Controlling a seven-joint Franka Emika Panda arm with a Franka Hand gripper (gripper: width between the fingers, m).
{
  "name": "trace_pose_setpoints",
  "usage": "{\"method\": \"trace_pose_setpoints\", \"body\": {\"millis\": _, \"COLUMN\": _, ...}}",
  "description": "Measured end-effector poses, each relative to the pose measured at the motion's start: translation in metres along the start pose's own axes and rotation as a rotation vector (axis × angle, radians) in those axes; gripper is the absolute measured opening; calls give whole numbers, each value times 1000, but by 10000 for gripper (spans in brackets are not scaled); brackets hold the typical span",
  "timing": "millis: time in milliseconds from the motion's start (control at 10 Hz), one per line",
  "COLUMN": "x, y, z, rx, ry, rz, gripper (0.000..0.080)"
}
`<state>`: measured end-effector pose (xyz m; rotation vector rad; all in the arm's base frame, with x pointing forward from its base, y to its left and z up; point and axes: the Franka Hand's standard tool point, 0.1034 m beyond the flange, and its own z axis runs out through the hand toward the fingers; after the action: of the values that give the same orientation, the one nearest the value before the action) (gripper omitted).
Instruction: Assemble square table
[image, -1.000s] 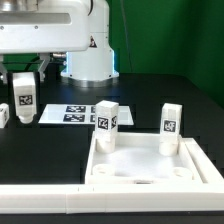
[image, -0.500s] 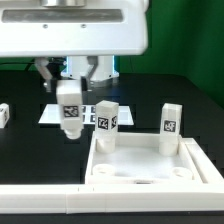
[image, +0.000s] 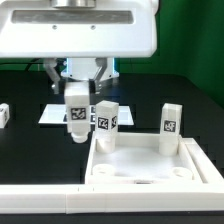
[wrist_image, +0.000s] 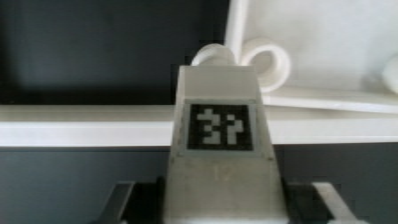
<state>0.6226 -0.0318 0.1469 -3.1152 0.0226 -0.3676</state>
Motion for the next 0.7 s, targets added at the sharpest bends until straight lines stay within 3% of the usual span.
{"method": "trace_pose_setpoints", "body": {"millis": 300, "x": 1, "y": -30, "z": 10, "rx": -23, "ry": 136, "rz": 10, "gripper": 287}}
{"method": "trace_pose_setpoints", "body": {"millis": 600, "x": 0, "y": -34, "z": 13, "rx": -22, "ry": 135, "rz": 31, "gripper": 287}}
{"method": "trace_pose_setpoints", "body": {"millis": 700, "x": -5, "y": -62, "z": 23, "rx": -12, "ry": 137, "rz": 74, "gripper": 287}}
